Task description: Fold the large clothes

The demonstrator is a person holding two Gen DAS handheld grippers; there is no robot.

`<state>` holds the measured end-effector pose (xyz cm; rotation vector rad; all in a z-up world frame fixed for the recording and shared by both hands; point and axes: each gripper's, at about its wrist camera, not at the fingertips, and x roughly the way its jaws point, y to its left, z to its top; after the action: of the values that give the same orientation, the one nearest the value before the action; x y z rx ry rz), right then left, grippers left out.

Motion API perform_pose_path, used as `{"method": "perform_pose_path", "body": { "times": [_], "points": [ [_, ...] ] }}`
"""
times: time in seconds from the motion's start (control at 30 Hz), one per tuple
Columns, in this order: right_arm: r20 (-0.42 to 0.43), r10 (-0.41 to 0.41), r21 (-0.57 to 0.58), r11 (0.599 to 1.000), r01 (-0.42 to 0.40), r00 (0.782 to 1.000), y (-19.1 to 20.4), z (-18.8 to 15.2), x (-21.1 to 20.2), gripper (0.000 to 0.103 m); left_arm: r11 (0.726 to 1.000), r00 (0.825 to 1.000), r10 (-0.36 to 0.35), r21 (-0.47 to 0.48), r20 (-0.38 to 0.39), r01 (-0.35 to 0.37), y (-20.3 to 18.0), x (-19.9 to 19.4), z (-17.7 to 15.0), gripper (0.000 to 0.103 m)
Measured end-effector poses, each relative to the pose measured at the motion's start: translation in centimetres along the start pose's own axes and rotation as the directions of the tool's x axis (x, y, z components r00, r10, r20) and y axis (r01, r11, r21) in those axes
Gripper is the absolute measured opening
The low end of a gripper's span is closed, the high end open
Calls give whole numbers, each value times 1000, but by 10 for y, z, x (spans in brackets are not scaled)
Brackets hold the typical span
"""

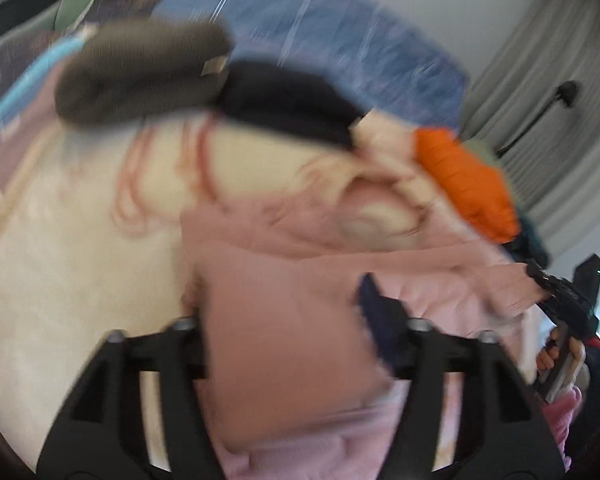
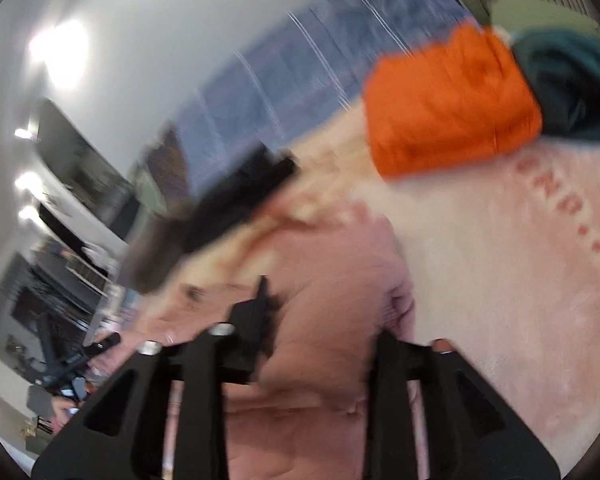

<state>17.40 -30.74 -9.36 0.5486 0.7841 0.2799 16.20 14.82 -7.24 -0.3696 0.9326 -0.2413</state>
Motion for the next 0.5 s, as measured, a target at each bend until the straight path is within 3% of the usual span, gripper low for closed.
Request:
{"method": "perform_pose_path", "body": {
  "times": [0.1,0.17,0.3,0.37,0.5],
  "points": [
    [37,11,-9,1000,-11,999,-13,-19,2,66,1000,1000,-12,23,25,12,6,14,-7,71],
    [43,5,-50,999,-3,999,-13,-20,-6,69,998,999,-39,57,30,37,5,7,-9,75],
    [99,-33,-136,990,47,994,1,-25,-40,76,997,999,-18,79,49,14,6,-18,-12,80],
    [143,-49,-197,977,77,988,10,-30,-58,78,997,996,10,70,84,-16,10,-34,-14,86],
    [222,-118,-351,916,192,968,28,-50,-86,82,997,982,39,57,183,-50,23,-80,-28,86]
  ]
}}
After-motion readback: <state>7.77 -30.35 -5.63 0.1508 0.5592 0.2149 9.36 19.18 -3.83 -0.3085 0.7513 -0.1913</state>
